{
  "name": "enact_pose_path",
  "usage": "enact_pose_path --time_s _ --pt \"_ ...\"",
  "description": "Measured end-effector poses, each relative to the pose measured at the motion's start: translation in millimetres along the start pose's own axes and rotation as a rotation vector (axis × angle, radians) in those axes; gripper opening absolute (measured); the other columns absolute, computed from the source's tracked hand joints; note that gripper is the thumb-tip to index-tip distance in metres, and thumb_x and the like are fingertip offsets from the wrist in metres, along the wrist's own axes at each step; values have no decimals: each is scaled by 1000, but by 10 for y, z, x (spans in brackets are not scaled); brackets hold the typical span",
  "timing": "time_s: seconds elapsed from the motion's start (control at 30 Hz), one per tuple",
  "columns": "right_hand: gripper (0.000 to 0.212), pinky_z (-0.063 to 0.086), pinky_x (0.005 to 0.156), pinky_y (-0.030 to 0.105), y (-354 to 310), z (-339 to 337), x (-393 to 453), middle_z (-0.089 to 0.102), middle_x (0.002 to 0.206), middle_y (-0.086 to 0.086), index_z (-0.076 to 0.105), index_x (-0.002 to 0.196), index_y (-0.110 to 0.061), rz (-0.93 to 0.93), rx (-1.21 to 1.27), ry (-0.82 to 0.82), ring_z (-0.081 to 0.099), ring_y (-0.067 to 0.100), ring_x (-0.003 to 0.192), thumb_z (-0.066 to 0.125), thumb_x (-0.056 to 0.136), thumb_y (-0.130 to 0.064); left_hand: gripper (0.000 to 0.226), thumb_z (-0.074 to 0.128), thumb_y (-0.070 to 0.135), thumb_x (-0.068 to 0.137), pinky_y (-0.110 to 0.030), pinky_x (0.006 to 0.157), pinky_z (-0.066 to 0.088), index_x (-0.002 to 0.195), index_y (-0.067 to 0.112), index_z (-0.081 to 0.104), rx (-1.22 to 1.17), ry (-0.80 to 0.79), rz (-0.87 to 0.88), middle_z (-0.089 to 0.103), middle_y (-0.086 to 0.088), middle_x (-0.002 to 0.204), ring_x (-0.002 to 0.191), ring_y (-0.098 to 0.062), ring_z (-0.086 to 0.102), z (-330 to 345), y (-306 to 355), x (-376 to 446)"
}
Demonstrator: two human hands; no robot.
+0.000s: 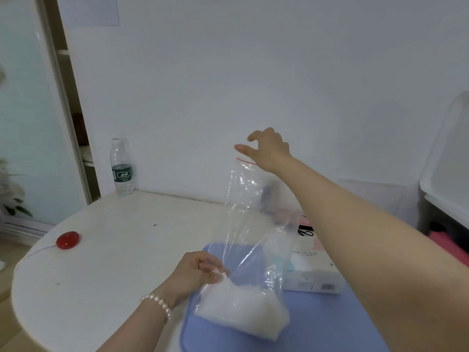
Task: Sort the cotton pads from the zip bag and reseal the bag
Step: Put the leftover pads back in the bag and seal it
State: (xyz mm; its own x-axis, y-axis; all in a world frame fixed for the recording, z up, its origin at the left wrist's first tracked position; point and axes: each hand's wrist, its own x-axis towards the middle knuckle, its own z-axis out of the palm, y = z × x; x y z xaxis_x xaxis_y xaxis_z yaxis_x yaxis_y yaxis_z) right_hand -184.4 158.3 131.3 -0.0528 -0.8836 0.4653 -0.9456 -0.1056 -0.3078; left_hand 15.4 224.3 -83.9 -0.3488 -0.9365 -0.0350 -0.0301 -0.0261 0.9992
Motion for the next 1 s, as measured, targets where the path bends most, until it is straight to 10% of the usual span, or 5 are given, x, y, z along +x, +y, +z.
enact_pose_path --time_s 0.13,0.3,0.53,0.73,1.0 --pt "79 38 99 32 376 -6 -216 38 140 10 37 137 -11 292 541 85 43 25 126 59 79 -59 28 64 -31 59 -23 57 55 74 -7 62 -227 113 -24 70 -20 70 64 -22 69 -95 -83 -17" --pt "73 48 97 43 759 328 -733 60 112 12 51 121 -3 535 957 -491 61 25 93 71 71 -53 27 59 -30 67 -21 59 55 80 -7 60 -326 155 -16 72 -16 73 65 -17 70 -166 -51 27" --pt "41 46 54 20 688 742 -1247 64 72 6 61 104 -10 400 812 -677 57 11 58 79 68 -4 33 58 -21 77 -24 62 53 100 2 58 -352 275 -42 72 -11 95 73 -18 69 -50 40 115" --pt "18 35 41 14 604 742 -1347 52 48 4 61 73 -7 250 740 -507 45 8 37 73 70 6 59 74 18 78 -34 108 29 129 10 46 287 760 411 47 -8 133 128 -25 39 -132 804 299" --pt "19 40 53 19 532 692 -1410 62 50 -7 68 69 -15 124 697 -679 51 12 50 74 70 4 96 39 77 79 -50 113 -15 149 16 15 1093 236 328 17 6 157 146 -16 -7 327 1845 821"
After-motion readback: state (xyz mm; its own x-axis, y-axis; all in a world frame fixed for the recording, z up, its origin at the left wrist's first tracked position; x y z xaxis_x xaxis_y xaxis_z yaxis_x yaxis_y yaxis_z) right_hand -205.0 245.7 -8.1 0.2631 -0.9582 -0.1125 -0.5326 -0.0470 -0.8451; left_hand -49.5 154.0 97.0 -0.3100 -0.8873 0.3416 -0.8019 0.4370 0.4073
